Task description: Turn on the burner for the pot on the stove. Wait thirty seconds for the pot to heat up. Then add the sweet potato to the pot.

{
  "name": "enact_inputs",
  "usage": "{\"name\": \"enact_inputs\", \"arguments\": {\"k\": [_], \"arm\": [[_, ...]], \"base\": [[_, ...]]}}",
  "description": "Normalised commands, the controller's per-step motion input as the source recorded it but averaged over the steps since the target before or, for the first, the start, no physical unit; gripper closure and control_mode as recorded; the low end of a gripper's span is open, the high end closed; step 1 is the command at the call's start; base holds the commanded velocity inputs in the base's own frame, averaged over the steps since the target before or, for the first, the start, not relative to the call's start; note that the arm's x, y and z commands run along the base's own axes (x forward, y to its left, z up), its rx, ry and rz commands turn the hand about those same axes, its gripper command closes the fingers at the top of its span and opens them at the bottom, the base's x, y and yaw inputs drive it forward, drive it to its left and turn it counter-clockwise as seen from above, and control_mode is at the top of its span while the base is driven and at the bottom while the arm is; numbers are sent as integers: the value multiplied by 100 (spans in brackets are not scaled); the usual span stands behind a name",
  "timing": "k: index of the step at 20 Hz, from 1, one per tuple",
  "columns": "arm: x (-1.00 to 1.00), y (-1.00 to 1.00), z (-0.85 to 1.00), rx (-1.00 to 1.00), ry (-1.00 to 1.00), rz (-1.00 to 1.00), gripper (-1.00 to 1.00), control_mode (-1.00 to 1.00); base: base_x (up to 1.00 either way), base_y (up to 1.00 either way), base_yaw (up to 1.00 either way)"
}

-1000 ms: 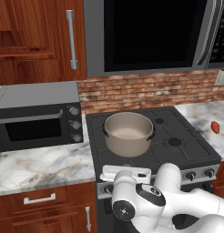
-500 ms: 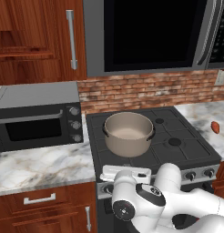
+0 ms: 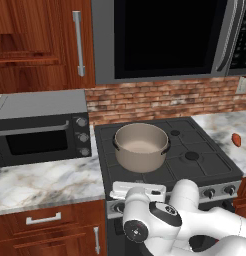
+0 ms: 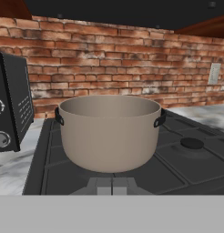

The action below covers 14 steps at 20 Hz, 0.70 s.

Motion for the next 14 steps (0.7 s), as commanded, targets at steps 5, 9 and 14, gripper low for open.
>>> {"name": "enact_inputs", "arguments": {"k": [5,9,14], "arm": [[0,0,0,0,0,0,100,-100],[0,0,0,0,0,0,100,-100],[0,8,16,-4,-1,0,100,-100]], "base": [[0,0,0],[0,0,0],[0,0,0]]}}
